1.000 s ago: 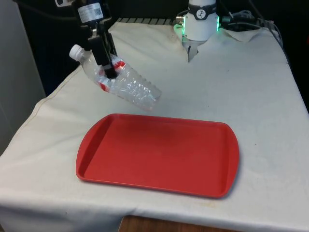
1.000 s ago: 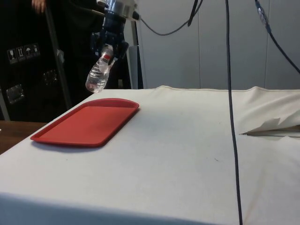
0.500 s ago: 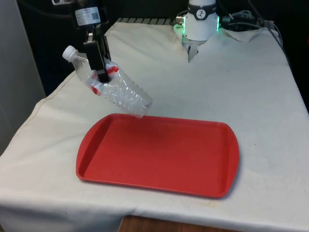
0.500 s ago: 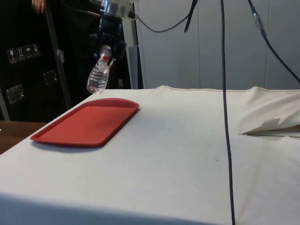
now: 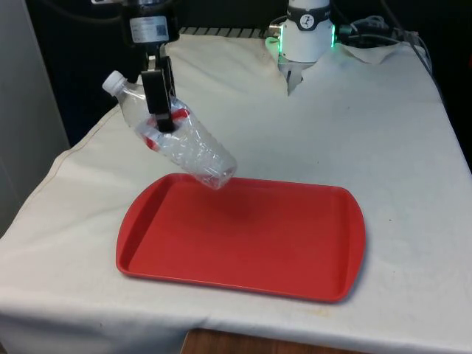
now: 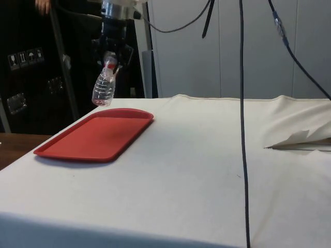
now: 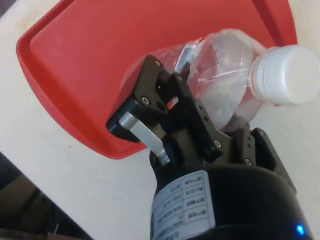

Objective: Place the bottle upright on the tray.

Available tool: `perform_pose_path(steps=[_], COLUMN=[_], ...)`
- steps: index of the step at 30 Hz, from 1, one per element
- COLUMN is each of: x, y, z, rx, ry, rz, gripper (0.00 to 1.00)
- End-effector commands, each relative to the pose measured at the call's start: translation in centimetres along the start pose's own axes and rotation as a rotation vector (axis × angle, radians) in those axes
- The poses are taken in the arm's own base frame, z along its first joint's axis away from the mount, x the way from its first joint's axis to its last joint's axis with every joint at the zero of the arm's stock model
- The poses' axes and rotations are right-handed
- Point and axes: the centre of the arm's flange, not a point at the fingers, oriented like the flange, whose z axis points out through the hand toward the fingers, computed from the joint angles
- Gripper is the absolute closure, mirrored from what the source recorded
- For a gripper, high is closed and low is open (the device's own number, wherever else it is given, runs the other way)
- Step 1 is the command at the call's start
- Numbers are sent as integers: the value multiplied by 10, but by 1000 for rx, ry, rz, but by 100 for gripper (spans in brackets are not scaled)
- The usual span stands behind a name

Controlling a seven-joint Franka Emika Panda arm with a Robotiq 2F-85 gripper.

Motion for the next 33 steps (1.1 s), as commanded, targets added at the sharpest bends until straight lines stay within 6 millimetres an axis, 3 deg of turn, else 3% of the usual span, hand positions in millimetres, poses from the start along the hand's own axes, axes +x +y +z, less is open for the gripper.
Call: perform_pose_path(steps=[1,17,33], x=[-4,-22,-34], y=[-4,-14,-23], z=[2,15,16], rx=[0,-48,-98], ry=[18,109,211], rz=[-2,-39,-74], gripper=[86,86,86])
